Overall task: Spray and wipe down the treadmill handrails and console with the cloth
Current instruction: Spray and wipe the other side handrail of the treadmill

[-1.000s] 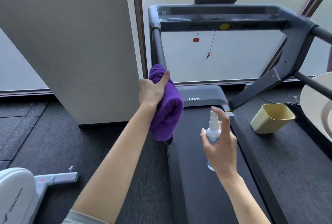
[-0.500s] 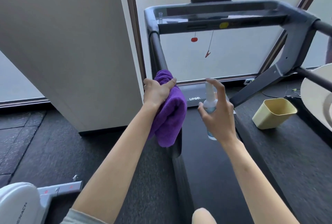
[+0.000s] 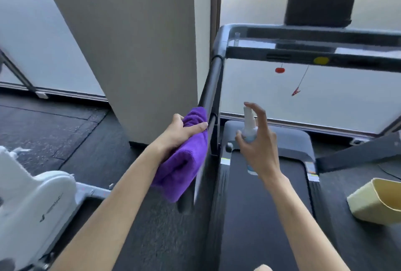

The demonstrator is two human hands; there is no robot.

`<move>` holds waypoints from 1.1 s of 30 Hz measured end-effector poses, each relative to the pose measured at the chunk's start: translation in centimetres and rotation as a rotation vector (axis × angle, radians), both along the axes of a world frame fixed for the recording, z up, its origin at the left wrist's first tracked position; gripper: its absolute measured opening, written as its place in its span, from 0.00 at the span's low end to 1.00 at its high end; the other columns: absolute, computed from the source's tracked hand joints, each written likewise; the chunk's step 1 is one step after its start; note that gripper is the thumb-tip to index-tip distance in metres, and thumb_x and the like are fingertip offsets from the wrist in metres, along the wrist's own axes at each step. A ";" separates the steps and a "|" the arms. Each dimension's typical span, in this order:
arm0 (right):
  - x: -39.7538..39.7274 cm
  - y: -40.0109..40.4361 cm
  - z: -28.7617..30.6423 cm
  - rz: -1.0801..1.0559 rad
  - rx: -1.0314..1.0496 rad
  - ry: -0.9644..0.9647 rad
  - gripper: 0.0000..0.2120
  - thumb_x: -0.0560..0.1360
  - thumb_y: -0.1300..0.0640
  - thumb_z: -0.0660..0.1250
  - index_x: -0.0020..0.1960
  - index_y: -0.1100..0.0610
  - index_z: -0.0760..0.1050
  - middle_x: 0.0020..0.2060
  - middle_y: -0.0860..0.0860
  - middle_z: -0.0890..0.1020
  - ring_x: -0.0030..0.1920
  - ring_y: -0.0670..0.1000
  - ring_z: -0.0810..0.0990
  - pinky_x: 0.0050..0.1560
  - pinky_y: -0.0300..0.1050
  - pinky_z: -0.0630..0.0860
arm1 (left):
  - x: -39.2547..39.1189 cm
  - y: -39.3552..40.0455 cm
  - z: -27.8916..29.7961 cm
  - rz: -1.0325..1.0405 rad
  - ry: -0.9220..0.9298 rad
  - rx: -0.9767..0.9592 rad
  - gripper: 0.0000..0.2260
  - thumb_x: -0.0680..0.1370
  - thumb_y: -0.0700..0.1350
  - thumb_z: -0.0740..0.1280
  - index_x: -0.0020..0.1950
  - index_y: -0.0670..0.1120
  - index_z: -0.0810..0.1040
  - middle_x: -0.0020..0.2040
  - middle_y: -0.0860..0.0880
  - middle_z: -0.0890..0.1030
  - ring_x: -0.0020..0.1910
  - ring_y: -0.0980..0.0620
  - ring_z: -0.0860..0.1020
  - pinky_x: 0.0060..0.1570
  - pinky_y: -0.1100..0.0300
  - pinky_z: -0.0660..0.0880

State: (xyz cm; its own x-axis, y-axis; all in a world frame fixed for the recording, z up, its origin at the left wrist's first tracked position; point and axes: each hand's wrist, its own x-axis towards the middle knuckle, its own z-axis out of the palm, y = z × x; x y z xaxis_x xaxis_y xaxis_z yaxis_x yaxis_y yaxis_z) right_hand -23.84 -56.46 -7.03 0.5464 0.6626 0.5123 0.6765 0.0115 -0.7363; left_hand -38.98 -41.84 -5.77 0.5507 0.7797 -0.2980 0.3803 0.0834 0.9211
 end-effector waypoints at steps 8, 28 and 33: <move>5.6 -3.7 8.8 0.279 -0.187 -0.016 0.32 0.70 0.65 0.67 0.64 0.36 0.63 0.26 0.37 0.69 0.28 0.43 0.70 0.31 0.33 0.68 | 1.4 -4.6 3.5 0.302 0.471 0.209 0.26 0.71 0.67 0.67 0.51 0.48 0.66 0.53 0.50 0.76 0.55 0.43 0.76 0.49 0.55 0.68; 11.1 10.7 11.0 0.715 -0.364 -0.084 0.31 0.69 0.64 0.64 0.65 0.38 0.62 0.29 0.47 0.71 0.30 0.48 0.71 0.33 0.48 0.74 | 9.5 -2.6 4.1 0.571 0.964 0.499 0.27 0.75 0.68 0.58 0.52 0.43 0.68 0.52 0.46 0.78 0.53 0.44 0.76 0.51 0.51 0.68; 12.8 14.3 12.0 0.789 -0.362 -0.102 0.31 0.70 0.65 0.64 0.64 0.38 0.62 0.27 0.47 0.70 0.28 0.49 0.70 0.31 0.50 0.74 | 11.0 -1.3 4.7 0.462 1.020 0.448 0.31 0.72 0.71 0.57 0.60 0.47 0.68 0.58 0.48 0.77 0.58 0.45 0.74 0.56 0.50 0.68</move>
State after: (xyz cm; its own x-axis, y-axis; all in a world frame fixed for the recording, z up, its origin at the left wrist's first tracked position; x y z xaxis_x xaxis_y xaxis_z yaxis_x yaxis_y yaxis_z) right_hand -11.04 -42.20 4.97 -0.1774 0.9596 0.2183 0.6326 0.2811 -0.7216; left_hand -27.98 -43.14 -1.05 -0.1387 0.9866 -0.0860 0.9684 0.1533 0.1965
